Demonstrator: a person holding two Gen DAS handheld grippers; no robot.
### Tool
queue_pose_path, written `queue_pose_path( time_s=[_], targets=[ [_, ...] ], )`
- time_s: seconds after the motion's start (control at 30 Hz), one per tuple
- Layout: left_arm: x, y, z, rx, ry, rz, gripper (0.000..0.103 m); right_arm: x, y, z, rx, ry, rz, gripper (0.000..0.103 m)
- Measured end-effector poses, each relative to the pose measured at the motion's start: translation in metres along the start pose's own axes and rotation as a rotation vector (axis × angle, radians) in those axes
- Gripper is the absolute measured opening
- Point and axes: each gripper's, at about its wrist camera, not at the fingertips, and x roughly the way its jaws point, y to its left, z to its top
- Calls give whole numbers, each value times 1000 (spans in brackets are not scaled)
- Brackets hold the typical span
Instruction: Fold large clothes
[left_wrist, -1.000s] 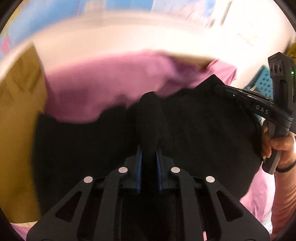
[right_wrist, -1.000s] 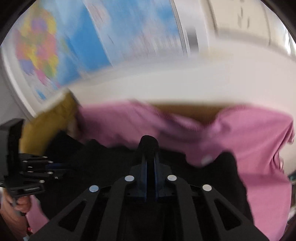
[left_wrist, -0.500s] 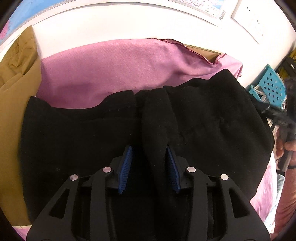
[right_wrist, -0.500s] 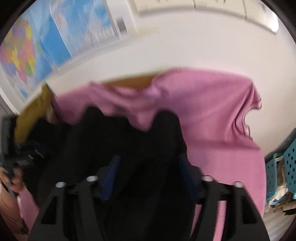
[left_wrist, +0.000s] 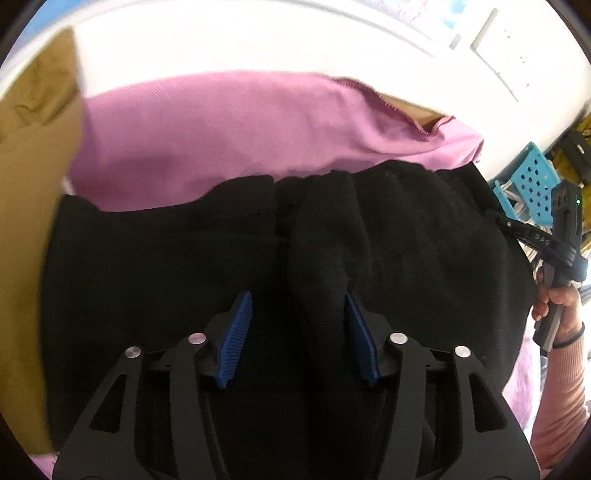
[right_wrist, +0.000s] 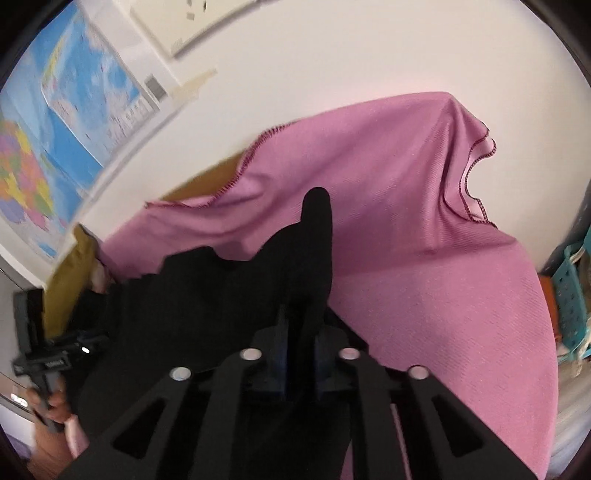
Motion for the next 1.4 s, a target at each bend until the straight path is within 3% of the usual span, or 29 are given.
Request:
queue_pose_path(
  time_s=[0.03,0.07,0.1,0.13,0.23,0.3,0.43,0.53,0.77,0.87,0.97,1.0,1.03,1.13,1.23,1.4],
  targets=[
    [-14,-3,-6,27,-50,26,68,-9,-3,-2,18,-16,2,39],
    [-26,-5,-13,52,-89,51,73,-23,-5,-6,27,-46,11,45],
    [-44,-6,-23,75,-146,81,80,-34,-7,-10,32,-69,24,59],
    [-57,-5,-30,85,-182,81,81,-50,-9,-17,39,-100,41,63],
    [-106,9,-68,86,-271,64,87,-85,-18,-45,71,-139,142,66],
    [-124,25,-91,41,-291,70,88,-96,-20,-64,94,-127,182,66],
    [-142,57,-142,-74,-298,40,90,-96,-18,-114,151,-53,270,67],
    [-130,77,-164,-167,-256,6,91,-81,-14,-140,188,2,324,67],
    [-78,93,-162,-297,-173,-101,91,-40,5,-135,273,-21,352,75],
    [-67,91,-156,-313,-188,-114,92,-33,10,-131,297,-47,342,78],
    [-64,95,-146,-358,-206,-183,93,-23,27,-125,285,-65,289,82],
    [-62,94,-142,-372,-210,-199,86,-19,30,-124,287,-70,276,81],
    [-59,93,-138,-379,-203,-230,63,-17,32,-122,283,-73,267,71],
    [-63,83,-132,-375,-211,-248,35,-8,29,-118,313,-67,289,33],
    [-81,66,-130,-324,-233,-225,23,-26,37,-115,272,-99,334,25],
    [-119,37,-136,-234,-251,-275,21,-94,75,-113,120,-190,378,24]
  ],
)
